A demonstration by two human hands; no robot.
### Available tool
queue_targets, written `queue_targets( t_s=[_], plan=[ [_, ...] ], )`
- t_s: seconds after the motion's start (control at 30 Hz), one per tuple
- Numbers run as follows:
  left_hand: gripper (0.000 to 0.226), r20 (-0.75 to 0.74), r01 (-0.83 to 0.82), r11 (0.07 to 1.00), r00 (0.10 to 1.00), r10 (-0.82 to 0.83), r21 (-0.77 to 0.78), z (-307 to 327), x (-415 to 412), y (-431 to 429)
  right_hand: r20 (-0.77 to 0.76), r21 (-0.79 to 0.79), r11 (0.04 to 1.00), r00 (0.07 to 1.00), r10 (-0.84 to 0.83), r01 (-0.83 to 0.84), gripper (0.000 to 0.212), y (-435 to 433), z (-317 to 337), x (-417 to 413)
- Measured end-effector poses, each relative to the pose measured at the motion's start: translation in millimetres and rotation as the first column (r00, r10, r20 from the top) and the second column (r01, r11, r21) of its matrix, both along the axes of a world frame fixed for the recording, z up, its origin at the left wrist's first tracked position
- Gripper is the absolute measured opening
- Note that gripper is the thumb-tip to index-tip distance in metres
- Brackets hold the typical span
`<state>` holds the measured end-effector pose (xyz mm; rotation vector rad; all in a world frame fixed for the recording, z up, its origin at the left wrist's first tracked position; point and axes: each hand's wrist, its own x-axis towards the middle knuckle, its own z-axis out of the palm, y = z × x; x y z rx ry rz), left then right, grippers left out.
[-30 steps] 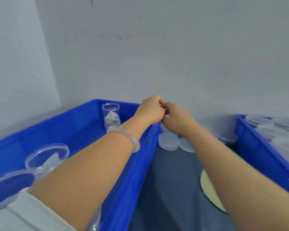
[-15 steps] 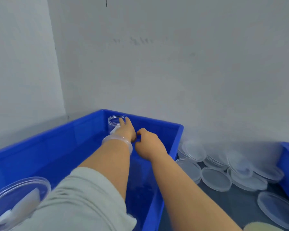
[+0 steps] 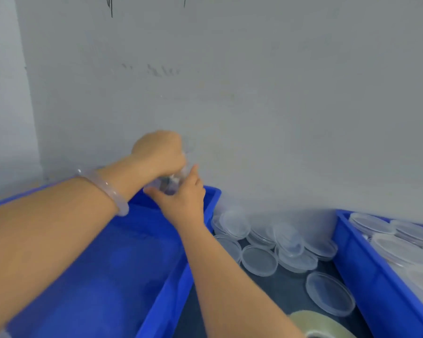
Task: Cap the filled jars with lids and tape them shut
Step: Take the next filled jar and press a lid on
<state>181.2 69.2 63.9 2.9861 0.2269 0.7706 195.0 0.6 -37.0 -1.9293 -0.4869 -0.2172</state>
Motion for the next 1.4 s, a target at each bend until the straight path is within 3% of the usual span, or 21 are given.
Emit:
queue_targets(
  t_s=[0.13,0.2,0.27,0.33,0.4,0.43,0.5,0.6,0.67,0.77,0.97,1.03,1.13,1.23,1.3,1.4],
  plan=[
    [0.019,0.15,0.208,0.975,0.965,-0.217,0.076,45.0,-50.5,-63.2,0.023,0.32,0.944,0.995,-0.097,0.084,0.125,-50.3,39.6,-17.9],
    [0.025,0.065,0.363,0.932,0.929,-0.363,0.011,54.7,-66.4,-87.6,0.041,0.335,0.931,0.984,-0.171,0.147,0.114,-86.5,40.2,-32.2],
    [0.037,-0.012,0.484,0.859,0.87,-0.493,-0.165,55.4,-75.1,-107.2,-0.008,0.308,0.937,0.985,-0.172,0.166,0.099,-122.0,22.6,-57.2],
    [0.038,0.035,0.502,0.845,0.863,-0.504,-0.184,46.0,-68.9,-118.5,-0.073,0.329,0.927,0.984,-0.163,0.178,0.077,-146.2,-12.7,-87.5],
    [0.028,0.086,0.438,0.891,0.898,-0.431,-0.116,22.6,-52.5,-124.3,-0.152,0.344,0.925,0.982,-0.112,0.159,0.075,-158.5,-57.4,-120.5],
    [0.023,0.045,0.396,0.911,0.918,-0.394,-0.112,5.4,-42.4,-126.0,-0.185,0.34,0.931,0.98,-0.074,0.135,0.077,-162.1,-78.5,-135.9],
    [0.026,-0.173,0.298,0.946,0.932,-0.317,-0.129,-38.0,-26.8,-127.9,-0.237,0.298,0.952,0.971,-0.002,0.075,0.078,-165.9,-112.3,-161.9],
    [0.033,-0.508,0.138,0.983,0.842,-0.181,-0.123,-101.9,-21.8,-125.4,-0.241,0.165,0.985,0.971,-0.001,0.042,0.075,-172.5,-133.6,-178.6],
    [0.039,-0.615,0.082,0.988,0.775,-0.146,-0.131,-130.7,-21.5,-119.0,-0.218,0.118,0.991,0.975,-0.04,0.067,0.074,-178.0,-136.6,-179.1],
    [0.047,-0.567,0.081,0.979,0.805,-0.175,-0.186,-148.3,-15.8,-116.2,-0.163,0.142,0.98,0.98,-0.114,0.138,0.074,-182.6,-137.1,-176.4],
    [0.051,-0.619,0.16,0.974,0.753,-0.224,-0.158,-190.7,-12.6,-125.6,-0.141,0.195,0.967,0.98,-0.137,0.163,0.081,-184.5,-142.9,-171.0],
    [0.041,-0.515,0.139,0.97,0.827,-0.224,-0.2,-201.2,-14.7,-121.2,-0.14,0.185,0.969,0.981,-0.135,0.16,0.083,-185.0,-142.3,-169.1],
    [0.012,-0.229,0.156,0.961,0.951,-0.209,-0.228,-207.8,-20.3,-118.5,-0.141,0.175,0.971,0.98,-0.141,0.164,0.088,-183.0,-140.9,-168.2],
    [0.031,0.012,0.223,0.791,0.965,-0.263,-0.57,-193.9,-26.3,-127.9,-0.146,0.176,0.969,0.978,-0.149,0.174,0.085,-184.0,-139.6,-169.1],
    [0.046,0.072,0.271,0.705,0.952,-0.299,-0.655,-179.6,-29.2,-134.1,-0.146,0.164,0.969,0.976,-0.159,0.182,0.085,-185.0,-139.4,-170.2],
    [0.046,-0.028,0.229,0.749,0.949,-0.313,-0.621,-170.3,-36.2,-139.2,-0.152,0.171,0.966,0.974,-0.167,0.192,0.088,-186.8,-139.5,-172.7]
  ],
)
